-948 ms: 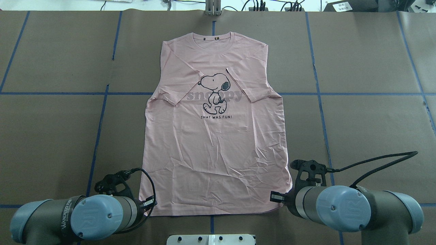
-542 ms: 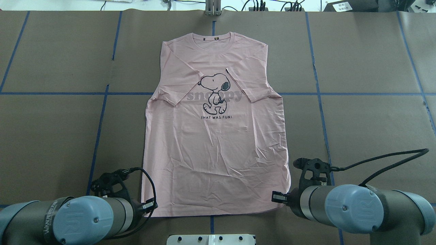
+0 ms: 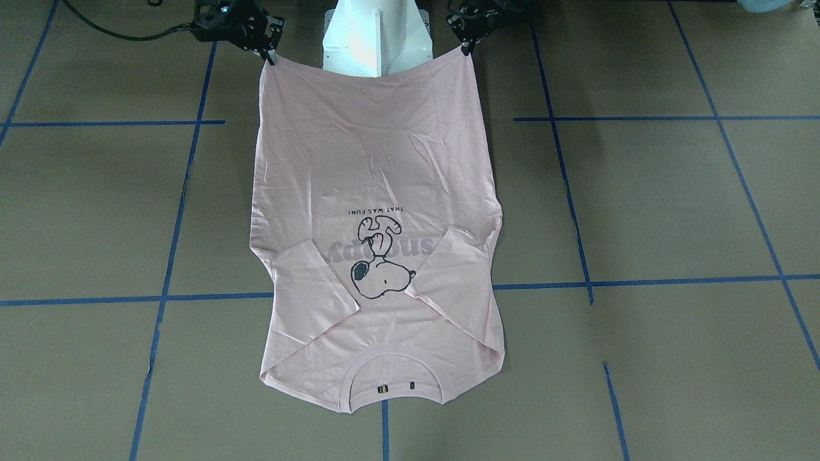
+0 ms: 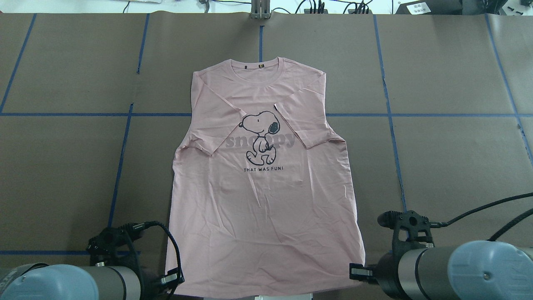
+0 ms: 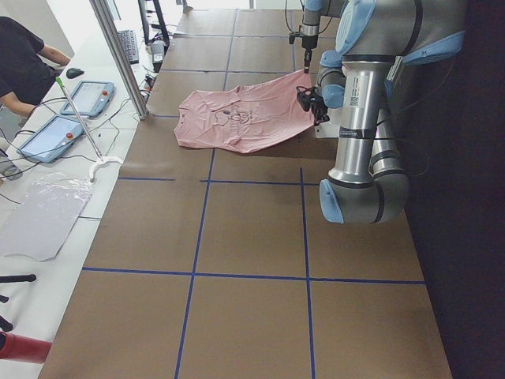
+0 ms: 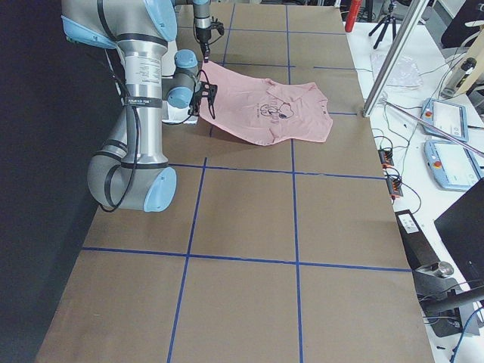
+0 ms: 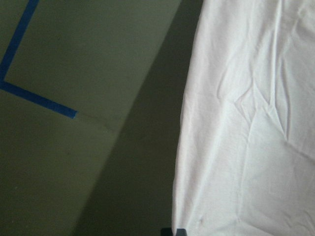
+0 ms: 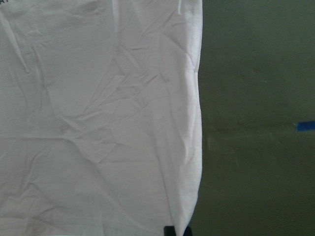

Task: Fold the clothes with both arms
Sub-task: 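Lift the hem with both grippers and carry it toward the collar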

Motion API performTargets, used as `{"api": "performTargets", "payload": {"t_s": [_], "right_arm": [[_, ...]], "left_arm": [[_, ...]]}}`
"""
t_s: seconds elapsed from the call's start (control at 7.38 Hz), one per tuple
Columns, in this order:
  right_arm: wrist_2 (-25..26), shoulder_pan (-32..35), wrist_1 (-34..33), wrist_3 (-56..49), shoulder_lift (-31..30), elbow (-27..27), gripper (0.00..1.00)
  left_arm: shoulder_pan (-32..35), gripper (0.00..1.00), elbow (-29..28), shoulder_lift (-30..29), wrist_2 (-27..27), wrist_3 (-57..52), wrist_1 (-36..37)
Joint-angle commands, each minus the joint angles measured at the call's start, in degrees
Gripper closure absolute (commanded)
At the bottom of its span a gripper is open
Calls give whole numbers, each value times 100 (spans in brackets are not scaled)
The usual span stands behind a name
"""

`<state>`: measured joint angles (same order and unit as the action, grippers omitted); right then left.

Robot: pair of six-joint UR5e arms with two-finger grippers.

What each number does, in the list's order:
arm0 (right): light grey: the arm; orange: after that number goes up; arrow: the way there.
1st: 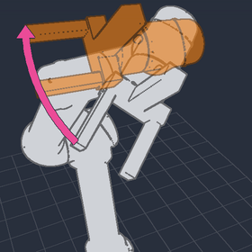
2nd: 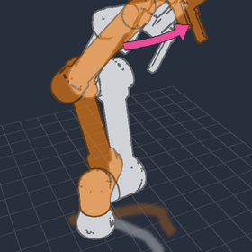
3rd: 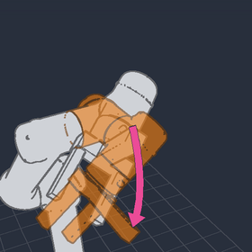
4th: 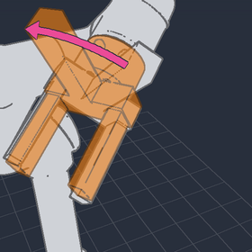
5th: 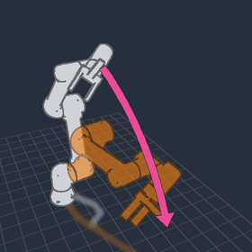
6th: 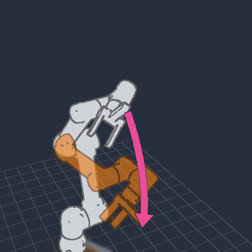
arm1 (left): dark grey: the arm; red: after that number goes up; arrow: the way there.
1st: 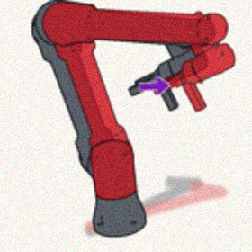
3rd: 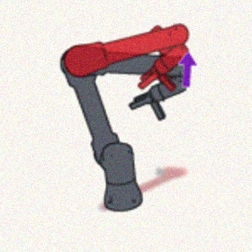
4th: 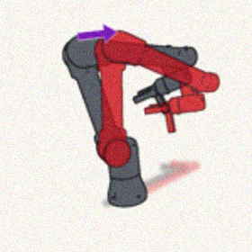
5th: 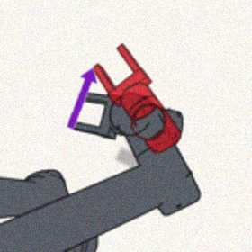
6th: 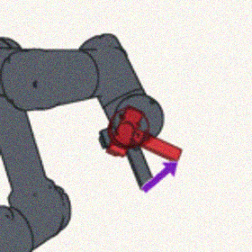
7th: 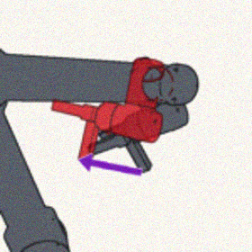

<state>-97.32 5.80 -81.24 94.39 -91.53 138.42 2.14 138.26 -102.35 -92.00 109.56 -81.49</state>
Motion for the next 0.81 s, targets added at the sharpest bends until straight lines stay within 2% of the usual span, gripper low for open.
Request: {"api": "performTargets", "payload": {"t_s": [0.0,0.27,0.54,0.68], "right_arm": [[-208,-254,-426,9,-128,562,100],[-382,86,-683,0,-32,450,100],[-410,726,-692,-122,807,-407,100],[-376,1095,-683,-654,1361,-917,100]], "left_arm": [[-398,100,376,-4,-2,39,169],[-277,100,263,-4,7,-65,169],[292,100,-78,-144,16,-591,107],[626,100,-333,-302,16,-1133,107]]}}
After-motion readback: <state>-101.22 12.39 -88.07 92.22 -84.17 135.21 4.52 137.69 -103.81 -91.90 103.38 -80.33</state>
